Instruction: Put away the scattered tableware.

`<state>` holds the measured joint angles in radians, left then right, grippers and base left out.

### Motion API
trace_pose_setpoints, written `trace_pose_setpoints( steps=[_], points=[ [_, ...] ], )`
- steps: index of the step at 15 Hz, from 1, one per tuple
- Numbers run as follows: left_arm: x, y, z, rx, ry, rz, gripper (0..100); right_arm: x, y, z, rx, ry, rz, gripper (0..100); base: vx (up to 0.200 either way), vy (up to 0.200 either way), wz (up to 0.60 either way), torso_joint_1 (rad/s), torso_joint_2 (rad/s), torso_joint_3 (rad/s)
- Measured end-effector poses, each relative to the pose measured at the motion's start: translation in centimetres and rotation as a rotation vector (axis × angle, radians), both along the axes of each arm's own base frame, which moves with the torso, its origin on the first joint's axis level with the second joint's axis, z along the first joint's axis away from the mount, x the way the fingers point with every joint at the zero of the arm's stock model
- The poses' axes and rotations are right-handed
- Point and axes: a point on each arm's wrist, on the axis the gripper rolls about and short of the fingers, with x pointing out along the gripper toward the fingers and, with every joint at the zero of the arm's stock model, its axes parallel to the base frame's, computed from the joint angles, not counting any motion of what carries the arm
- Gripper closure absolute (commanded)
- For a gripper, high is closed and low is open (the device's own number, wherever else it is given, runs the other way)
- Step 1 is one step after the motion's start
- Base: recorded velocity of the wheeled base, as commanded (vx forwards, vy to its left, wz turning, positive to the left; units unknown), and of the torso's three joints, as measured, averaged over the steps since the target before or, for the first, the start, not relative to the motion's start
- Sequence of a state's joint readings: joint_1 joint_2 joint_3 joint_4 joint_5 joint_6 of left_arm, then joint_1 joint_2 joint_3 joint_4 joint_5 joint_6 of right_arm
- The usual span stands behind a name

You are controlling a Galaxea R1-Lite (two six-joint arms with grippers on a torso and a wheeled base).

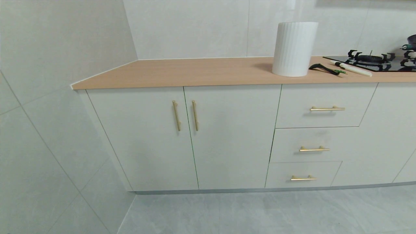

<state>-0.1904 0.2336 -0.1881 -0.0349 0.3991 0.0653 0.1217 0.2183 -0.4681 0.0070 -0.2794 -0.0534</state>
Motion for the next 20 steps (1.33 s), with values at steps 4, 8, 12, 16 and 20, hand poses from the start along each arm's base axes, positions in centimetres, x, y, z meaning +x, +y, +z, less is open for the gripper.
trace_pose_setpoints(
  steps=[4,8,12,16,20],
  points=[
    [-0.8,-0.1,-3.1,-0.02,-0.05,0.114,0,-1.0,0.5,-4.6,0.0,-0.015,-0.09,0,0.0,0.0,0.0,0.0,0.0,0.0],
    [-1.2,-0.3,-5.3,-0.007,-0.041,0.131,0,-0.2,0.5,-7.2,0.034,0.005,-0.109,0,0.0,0.0,0.0,0.0,0.0,0.0],
    [-1.2,-1.0,-5.7,-0.045,-0.045,-0.141,0,1.8,0.8,-12.0,0.019,0.163,0.005,0,0.0,0.0,0.0,0.0,0.0,0.0],
    [-1.2,-1.2,-6.1,0.011,-0.005,-0.229,0,2.0,1.2,-12.8,-0.022,0.234,0.178,0,0.0,0.0,0.0,0.0,0.0,0.0],
    [-1.2,-1.2,-6.1,-0.005,-0.007,-0.23,0,2.2,1.1,-12.9,-0.019,0.256,0.185,0,0.0,0.0,0.0,0.0,0.0,0.0]
  ],
)
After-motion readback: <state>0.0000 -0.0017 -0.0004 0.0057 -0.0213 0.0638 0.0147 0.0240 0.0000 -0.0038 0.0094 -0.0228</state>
